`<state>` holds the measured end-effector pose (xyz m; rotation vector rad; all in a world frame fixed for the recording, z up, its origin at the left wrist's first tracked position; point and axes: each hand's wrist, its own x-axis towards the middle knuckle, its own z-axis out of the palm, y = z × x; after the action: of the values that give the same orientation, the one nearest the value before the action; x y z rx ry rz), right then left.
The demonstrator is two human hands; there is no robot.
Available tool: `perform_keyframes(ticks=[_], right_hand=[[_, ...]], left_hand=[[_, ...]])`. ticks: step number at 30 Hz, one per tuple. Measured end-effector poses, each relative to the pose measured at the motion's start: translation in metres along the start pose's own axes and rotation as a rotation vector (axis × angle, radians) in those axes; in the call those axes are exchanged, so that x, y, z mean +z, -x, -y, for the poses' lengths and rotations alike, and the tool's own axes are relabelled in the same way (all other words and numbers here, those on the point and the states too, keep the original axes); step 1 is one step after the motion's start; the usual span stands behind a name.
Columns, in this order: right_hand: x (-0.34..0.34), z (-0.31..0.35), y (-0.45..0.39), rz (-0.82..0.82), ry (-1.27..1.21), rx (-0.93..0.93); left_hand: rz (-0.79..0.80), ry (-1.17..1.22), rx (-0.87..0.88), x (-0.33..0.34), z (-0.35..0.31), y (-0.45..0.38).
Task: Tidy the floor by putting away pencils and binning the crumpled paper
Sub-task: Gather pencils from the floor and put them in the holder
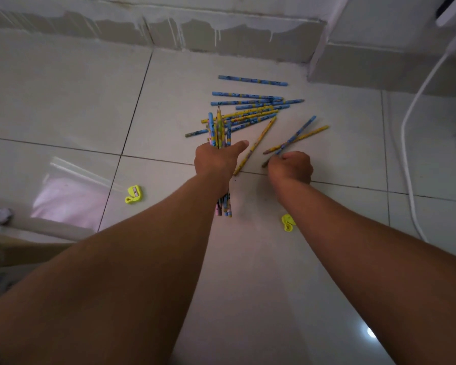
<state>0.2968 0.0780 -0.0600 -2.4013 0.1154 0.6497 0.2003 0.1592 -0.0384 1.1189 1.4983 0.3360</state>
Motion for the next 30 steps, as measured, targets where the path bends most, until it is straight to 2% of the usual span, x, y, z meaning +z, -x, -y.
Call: perform_keyframes(ticks=[6, 9, 11, 13, 15, 20, 25, 28, 30], right_hand=[[0.009, 0.013, -0.005, -0.026, 0.065, 0.003], [0.012, 0.011, -0.004, -0.033, 0.048, 0.012], [0.012, 0.007, 0.005, -0.027, 0.041, -0.042], [0.011, 0.0, 0.021, -0.013, 0.005, -0.175], [0.013, -0.01, 0.039, 0.035, -0.06, -0.318], [0.023, -0.029, 0.069, 0.299, -0.099, -0.561], [0.023, -0.029, 0.078, 0.472, -0.096, -0.624], [0.025, -0.029, 0.081, 0.525, -0.061, -0.684], [0.026, -0.029, 0.085, 0.498, -0.017, -0.781]], left_hand=[[-0.019, -0.028, 0.017, -0.012, 0.009, -0.003], [-0.015, 0.048, -0.006, -0.02, 0.013, -0.004], [-0.031, 0.068, -0.014, -0.022, 0.016, -0.006], [-0.064, 0.06, -0.014, -0.024, 0.018, -0.006], [-0.101, 0.039, -0.007, -0.025, 0.017, -0.007], [-0.157, -0.01, -0.007, -0.028, 0.005, -0.003], [-0.175, -0.053, -0.015, -0.042, 0.008, -0.003], [-0.215, -0.044, -0.05, -0.05, 0.015, -0.006], [-0.239, -0.036, -0.087, -0.057, 0.02, -0.007]])
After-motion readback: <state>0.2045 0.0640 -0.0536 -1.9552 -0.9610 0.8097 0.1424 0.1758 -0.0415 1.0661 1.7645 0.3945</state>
